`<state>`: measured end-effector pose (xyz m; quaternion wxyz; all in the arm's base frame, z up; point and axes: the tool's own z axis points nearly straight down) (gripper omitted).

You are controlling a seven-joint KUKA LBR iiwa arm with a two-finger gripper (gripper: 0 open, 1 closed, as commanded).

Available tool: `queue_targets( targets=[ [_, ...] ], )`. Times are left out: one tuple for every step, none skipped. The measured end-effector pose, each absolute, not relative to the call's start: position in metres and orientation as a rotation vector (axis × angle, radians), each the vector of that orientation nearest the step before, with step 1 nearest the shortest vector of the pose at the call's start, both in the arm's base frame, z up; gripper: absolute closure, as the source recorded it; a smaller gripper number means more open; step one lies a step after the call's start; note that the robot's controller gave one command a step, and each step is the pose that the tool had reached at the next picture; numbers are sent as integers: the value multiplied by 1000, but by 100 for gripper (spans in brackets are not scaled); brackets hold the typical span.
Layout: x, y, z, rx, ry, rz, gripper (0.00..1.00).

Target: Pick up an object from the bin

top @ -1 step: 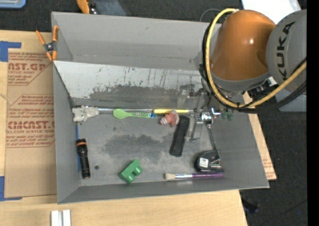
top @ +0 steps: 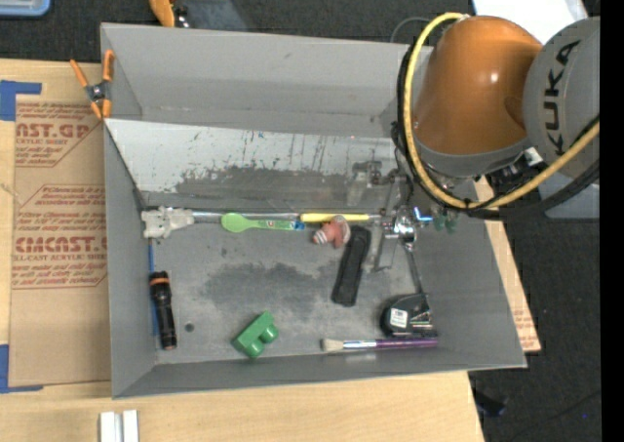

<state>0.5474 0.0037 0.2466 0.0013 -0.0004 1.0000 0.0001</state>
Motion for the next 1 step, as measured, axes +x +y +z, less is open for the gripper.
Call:
queue_targets(
  targets=[
    [553,-5,194,-276,3125,0,0]
  ],
)
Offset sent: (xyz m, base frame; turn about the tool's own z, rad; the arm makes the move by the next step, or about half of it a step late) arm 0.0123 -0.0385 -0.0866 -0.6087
